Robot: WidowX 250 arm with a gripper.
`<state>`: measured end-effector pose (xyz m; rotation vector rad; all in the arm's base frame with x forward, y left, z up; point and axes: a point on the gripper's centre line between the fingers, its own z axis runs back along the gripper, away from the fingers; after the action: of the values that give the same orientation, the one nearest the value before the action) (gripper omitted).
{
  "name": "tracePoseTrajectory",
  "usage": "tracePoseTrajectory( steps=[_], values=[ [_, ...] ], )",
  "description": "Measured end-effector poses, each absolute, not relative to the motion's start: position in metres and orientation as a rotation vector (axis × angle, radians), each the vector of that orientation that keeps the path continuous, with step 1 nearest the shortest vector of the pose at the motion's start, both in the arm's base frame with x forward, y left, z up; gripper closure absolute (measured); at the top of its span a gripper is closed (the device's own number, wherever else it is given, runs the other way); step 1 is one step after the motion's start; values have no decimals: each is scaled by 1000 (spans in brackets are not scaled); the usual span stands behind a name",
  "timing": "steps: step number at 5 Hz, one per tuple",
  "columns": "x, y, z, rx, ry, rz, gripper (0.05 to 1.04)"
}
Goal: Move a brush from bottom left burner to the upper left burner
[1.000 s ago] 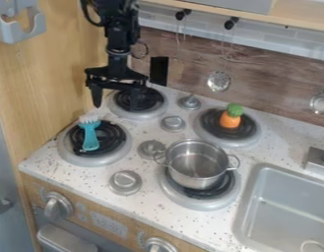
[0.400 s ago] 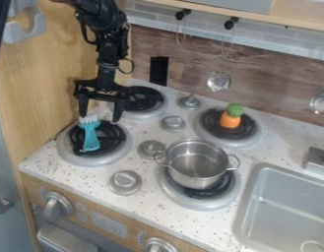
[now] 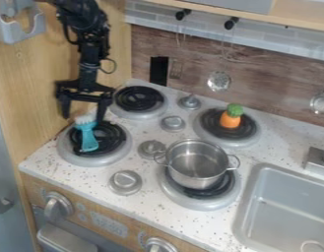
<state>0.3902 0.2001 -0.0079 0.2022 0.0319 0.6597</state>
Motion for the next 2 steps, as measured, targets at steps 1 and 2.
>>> tracePoseTrajectory(
  steps=[1,2],
  values=[
    [387,199,-22,199,80,669,85],
    [388,201,-25,204,95,675,85]
  ],
)
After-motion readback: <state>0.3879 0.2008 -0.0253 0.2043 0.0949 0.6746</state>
